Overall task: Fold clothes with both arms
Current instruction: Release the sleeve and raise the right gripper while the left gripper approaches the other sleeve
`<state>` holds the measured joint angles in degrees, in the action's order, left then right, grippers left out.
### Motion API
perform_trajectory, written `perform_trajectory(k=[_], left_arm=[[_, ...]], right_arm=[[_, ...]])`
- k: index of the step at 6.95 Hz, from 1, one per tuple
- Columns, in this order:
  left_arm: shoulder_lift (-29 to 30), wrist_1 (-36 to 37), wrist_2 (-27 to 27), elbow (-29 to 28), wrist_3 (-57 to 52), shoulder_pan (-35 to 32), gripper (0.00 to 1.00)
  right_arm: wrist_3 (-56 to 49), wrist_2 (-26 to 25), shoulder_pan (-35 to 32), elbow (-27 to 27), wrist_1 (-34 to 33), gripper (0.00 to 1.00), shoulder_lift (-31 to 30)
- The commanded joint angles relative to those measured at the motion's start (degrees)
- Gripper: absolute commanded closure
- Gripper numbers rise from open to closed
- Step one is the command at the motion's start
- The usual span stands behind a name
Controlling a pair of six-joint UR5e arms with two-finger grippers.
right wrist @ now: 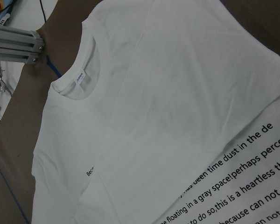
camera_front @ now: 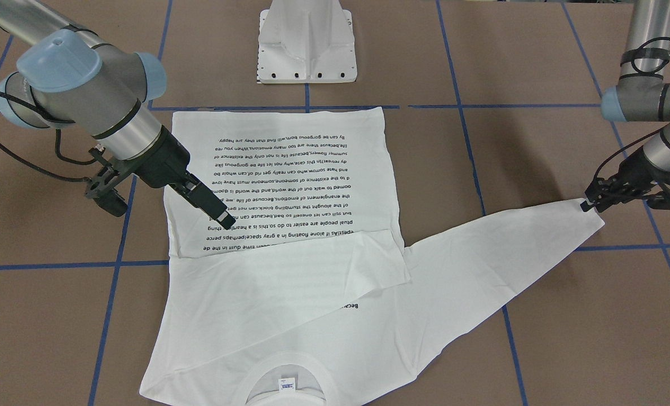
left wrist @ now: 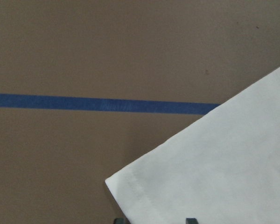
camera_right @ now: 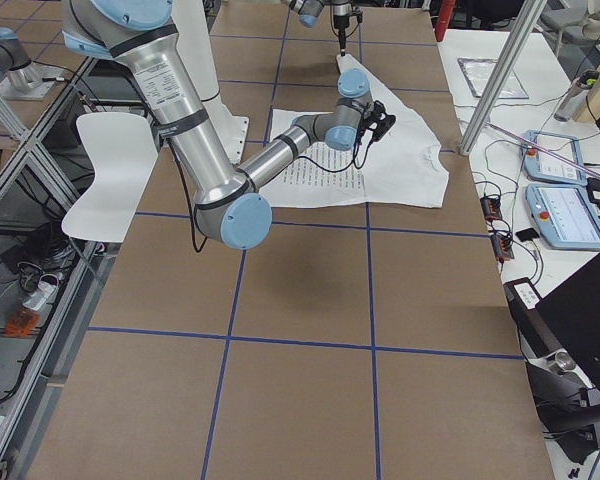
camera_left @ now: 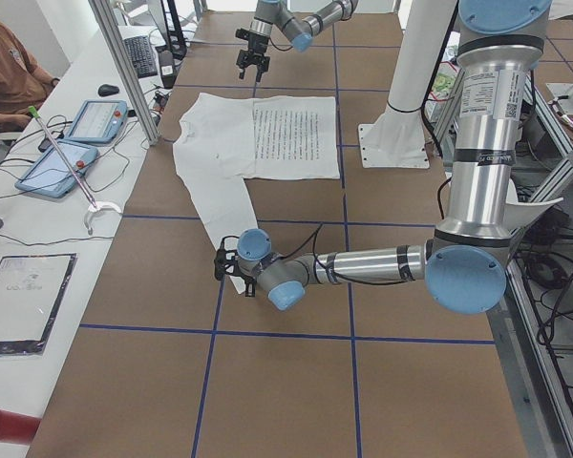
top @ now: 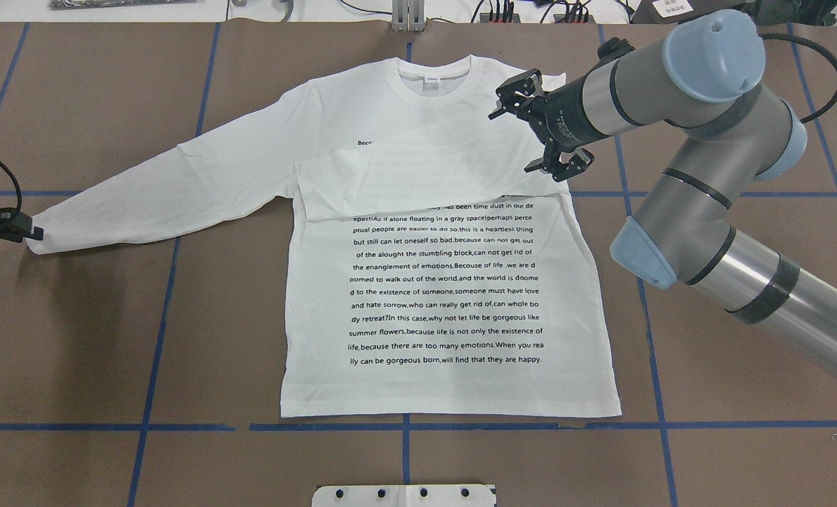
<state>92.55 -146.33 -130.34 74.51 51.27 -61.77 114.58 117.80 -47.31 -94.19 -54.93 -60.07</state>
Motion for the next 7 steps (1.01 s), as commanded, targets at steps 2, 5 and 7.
perform_trajectory(k=[2, 5, 7], left_arm=[[-0.1, -0.6, -0.1, 0.5, 2.3, 0.7, 1.00], [2.4, 1.6, -5.6, 12.2, 12.1, 0.9, 1.00], [13.4, 1.7, -6.0, 15.5, 29.9, 4.0, 1.00]], right_arm=[[0.0, -0.2, 0.0, 0.1, 0.0, 0.00, 0.0], [0.0, 0.0, -0.1, -0.1, 0.0, 0.00, 0.1], [-0.8, 2.6, -2.8, -0.1, 0.0, 0.00, -0.8]])
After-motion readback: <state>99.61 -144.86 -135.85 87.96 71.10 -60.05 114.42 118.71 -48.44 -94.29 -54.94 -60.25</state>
